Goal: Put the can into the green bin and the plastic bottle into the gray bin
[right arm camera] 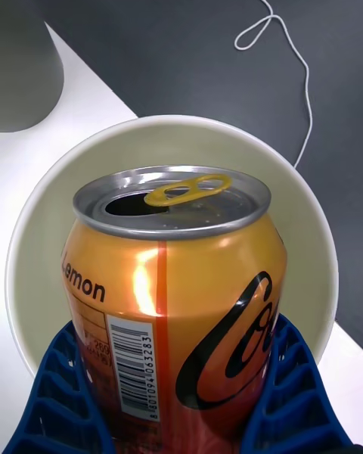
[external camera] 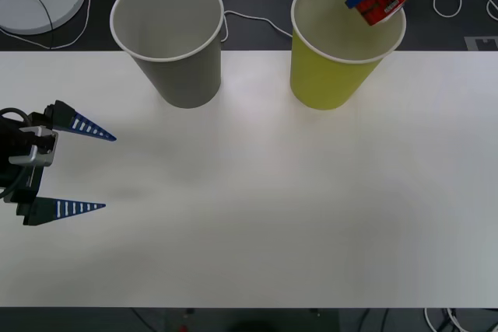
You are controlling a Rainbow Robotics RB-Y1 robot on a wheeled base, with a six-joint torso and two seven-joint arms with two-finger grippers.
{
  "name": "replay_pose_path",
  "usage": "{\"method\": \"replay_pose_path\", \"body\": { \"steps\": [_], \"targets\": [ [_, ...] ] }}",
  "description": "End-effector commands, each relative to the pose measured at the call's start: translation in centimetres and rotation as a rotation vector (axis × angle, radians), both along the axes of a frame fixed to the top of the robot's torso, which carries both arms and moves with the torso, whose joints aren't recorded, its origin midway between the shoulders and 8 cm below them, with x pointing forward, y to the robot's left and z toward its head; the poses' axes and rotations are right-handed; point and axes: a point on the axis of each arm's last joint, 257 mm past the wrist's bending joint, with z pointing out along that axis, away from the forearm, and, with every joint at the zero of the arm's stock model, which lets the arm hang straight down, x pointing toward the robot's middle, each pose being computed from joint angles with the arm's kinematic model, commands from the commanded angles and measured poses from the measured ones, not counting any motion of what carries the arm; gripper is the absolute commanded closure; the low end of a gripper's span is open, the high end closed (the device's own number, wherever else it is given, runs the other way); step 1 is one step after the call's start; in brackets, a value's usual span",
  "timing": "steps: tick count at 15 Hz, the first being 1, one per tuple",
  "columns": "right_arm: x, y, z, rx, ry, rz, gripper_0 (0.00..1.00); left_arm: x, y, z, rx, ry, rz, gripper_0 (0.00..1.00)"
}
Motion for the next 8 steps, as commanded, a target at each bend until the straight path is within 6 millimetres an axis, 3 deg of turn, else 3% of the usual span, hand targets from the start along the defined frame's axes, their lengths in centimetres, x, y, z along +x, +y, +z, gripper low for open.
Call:
{"method": "replay_pose_path", "body": {
  "steps": [1,8],
  "targets": [
    [-0.1,0.2,0.1,-0.019,-0.009,0.04,0.0,0.0,0.0,0.0,0.0,0.0,0.0,0.0],
    [-1.9,-1.0,2.6,-0.017,-0.049,0.098,0.0,0.0,0.0,0.0,0.0,0.0,0.0,0.0]
  ]
}}
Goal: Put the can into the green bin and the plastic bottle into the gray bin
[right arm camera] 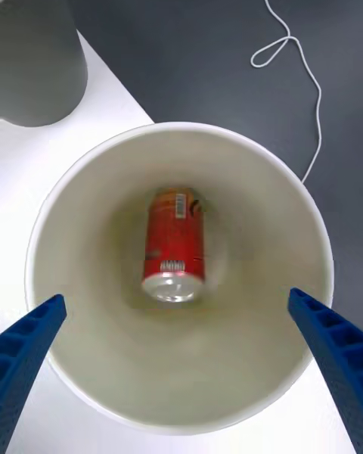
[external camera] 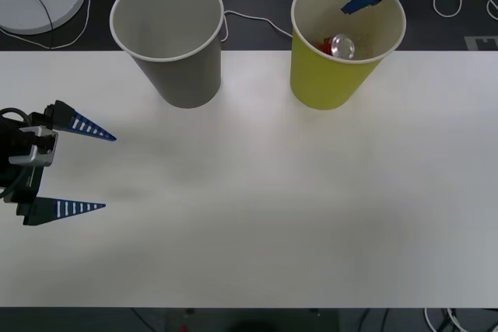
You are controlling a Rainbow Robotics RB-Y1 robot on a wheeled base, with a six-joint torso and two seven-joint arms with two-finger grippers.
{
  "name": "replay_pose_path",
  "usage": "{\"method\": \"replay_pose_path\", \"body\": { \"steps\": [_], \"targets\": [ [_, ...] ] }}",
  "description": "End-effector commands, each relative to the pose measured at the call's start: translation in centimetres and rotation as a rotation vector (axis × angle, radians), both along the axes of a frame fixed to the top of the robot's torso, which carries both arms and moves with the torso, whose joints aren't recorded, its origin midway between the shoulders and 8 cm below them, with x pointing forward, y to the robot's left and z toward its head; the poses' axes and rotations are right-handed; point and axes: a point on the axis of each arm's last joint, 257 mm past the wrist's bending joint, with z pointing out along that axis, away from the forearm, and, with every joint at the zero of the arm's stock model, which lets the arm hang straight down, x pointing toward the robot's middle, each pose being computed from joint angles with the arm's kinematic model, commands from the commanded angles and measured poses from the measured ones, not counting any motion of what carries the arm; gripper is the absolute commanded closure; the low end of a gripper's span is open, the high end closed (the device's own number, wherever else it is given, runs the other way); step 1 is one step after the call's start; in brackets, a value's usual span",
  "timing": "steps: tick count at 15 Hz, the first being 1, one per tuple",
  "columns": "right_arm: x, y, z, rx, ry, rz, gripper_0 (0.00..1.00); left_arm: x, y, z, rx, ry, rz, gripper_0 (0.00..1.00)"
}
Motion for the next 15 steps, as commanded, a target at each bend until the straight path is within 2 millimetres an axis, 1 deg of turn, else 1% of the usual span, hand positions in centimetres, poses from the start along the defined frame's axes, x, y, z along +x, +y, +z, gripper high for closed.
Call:
{"method": "replay_pose_path", "body": {
  "steps": [1,4,5,6,8,10,13,15],
  "targets": [
    [-1.3,-0.9,0.9,0.023,-0.016,0.033,0.0,0.0,0.0,0.0,0.0,0.0,0.0,0.0],
    [-3.4,-2.2,0.7,0.087,-0.029,0.076,0.0,0.0,0.0,0.0,0.0,0.0,0.0,0.0],
    [-4.2,-2.6,0.9,0.104,-0.041,0.093,0.0,0.0,0.0,0.0,0.0,0.0,0.0,0.0],
    [-4.8,-3.0,1.0,0.108,-0.058,0.119,0.0,0.0,0.0,0.0,0.0,0.0,0.0,0.0],
    [-6.1,-4.1,0.4,0.107,-0.082,0.194,0.0,0.0,0.0,0.0,0.0,0.0,0.0,0.0],
    [-7.4,-4.9,0.3,0.131,-0.098,0.254,0.0,0.0,0.0,0.0,0.0,0.0,0.0,0.0],
    [-9.7,-6.6,-0.7,0.117,-0.151,0.351,0.0,0.0,0.0,0.0,0.0,0.0,0.0,0.0],
    [-11.5,-7.6,-2.5,0.085,-0.178,0.42,0.0,0.0,0.0,0.0,0.0,0.0,0.0,0.0]
  ]
}}
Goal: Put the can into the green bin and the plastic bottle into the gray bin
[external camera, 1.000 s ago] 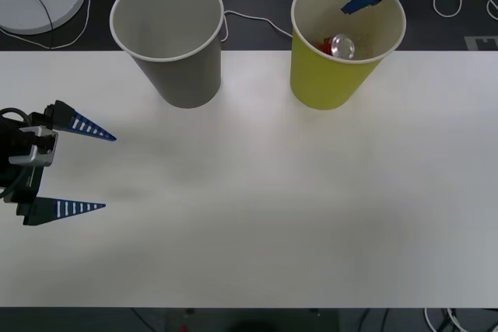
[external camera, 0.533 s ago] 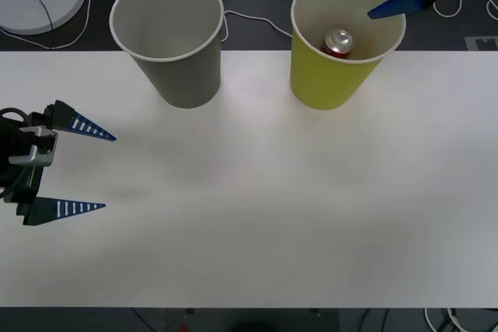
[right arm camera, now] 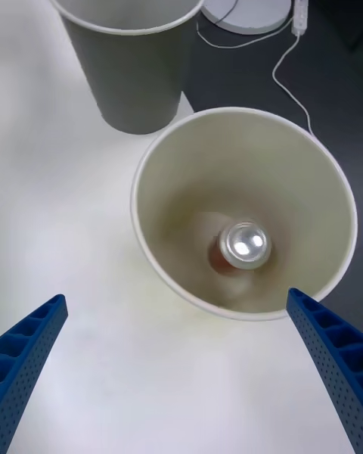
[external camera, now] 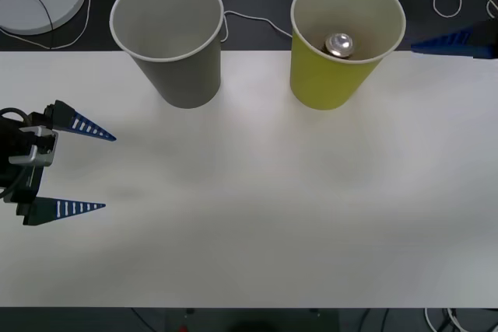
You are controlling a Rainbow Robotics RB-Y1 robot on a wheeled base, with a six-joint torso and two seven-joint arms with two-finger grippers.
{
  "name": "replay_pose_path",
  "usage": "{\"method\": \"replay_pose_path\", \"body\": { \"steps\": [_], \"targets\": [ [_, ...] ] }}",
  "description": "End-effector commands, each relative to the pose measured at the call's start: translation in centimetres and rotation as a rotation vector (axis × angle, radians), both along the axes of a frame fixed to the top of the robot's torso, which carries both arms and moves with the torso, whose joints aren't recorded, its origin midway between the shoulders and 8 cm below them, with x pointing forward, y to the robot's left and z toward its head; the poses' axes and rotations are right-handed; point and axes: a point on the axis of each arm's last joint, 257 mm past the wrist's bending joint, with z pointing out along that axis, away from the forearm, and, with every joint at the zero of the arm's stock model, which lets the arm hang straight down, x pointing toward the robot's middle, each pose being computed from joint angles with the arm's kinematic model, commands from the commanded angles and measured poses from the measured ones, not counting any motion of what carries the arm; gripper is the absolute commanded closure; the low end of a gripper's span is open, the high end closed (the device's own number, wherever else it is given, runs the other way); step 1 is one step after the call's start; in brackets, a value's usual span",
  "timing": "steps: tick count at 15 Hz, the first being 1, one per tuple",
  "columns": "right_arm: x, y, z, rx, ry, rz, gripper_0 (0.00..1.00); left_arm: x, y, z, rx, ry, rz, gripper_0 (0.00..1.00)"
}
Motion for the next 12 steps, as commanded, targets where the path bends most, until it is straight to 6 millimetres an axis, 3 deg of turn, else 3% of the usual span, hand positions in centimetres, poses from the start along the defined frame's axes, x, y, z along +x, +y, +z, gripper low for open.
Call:
{"method": "replay_pose_path", "body": {
  "steps": [1,5,12],
  "targets": [
    [-2.1,-1.0,-2.2,-0.041,-0.041,0.082,0.0,0.0,0.0,0.0,0.0,0.0,0.0,0.0],
    [-4.6,-2.5,-6.2,-0.078,-0.064,0.183,0.0,0.0,0.0,0.0,0.0,0.0,0.0,0.0],
    [-7.2,-4.8,-11.4,-0.095,-0.138,0.26,0.0,0.0,0.0,0.0,0.0,0.0,0.0,0.0]
  ]
}}
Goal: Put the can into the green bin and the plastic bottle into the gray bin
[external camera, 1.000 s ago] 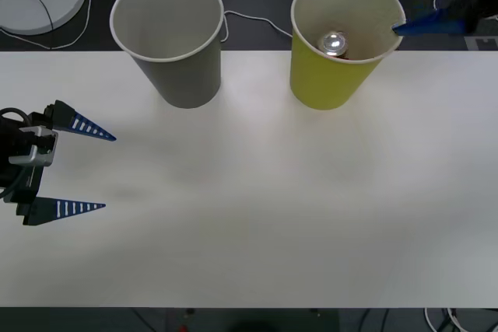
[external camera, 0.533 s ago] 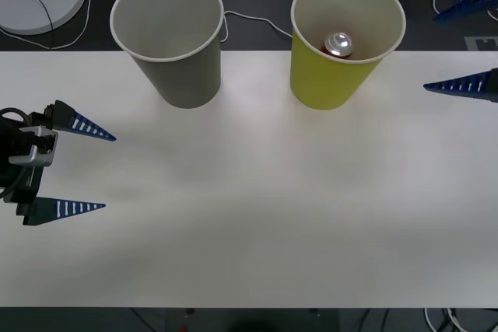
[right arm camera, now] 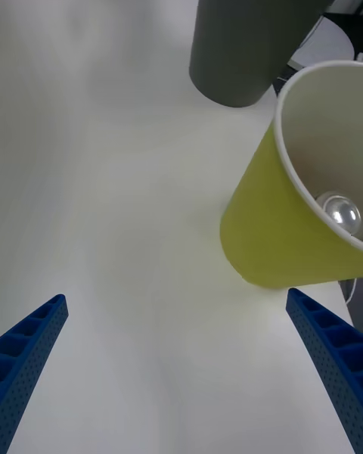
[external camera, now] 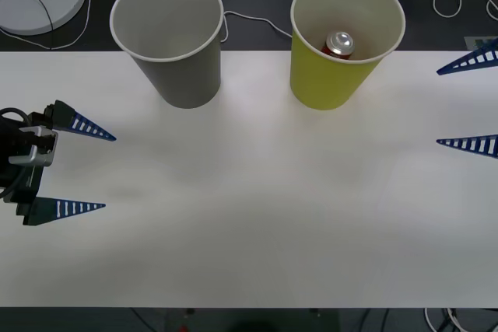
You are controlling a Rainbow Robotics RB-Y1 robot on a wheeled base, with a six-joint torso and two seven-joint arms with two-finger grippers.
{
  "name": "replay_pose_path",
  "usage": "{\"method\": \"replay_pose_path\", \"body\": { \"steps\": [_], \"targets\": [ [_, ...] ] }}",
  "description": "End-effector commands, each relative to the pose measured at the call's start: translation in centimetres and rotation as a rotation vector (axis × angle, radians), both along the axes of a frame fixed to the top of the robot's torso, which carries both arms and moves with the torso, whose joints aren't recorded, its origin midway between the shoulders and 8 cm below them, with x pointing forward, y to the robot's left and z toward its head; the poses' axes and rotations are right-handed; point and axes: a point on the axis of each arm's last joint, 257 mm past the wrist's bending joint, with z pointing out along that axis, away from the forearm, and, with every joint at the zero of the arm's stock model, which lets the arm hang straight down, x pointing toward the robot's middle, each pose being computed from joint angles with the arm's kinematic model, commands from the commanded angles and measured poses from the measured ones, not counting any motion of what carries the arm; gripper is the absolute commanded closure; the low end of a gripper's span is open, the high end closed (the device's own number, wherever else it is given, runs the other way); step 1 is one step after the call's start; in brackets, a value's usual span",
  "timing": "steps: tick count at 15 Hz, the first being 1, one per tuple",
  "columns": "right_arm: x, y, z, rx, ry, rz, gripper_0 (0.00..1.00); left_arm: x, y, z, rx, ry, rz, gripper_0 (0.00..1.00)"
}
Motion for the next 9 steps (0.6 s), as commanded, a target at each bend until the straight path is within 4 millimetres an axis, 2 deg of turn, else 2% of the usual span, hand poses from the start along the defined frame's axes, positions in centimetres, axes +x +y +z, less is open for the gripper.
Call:
{"method": "replay_pose_path", "body": {
  "steps": [1,6,9],
  "targets": [
    [-0.9,-0.9,-2.0,0.002,-0.025,0.014,0.0,0.0,0.0,0.0,0.0,0.0,0.0,0.0],
    [-3.4,-2.2,-6.2,0.021,0.035,-0.011,0.0,0.0,0.0,0.0,0.0,0.0,0.0,0.0],
    [-4.3,-2.2,-7.7,0.041,0.065,-0.02,0.0,0.0,0.0,0.0,0.0,0.0,0.0,0.0]
  ]
}}
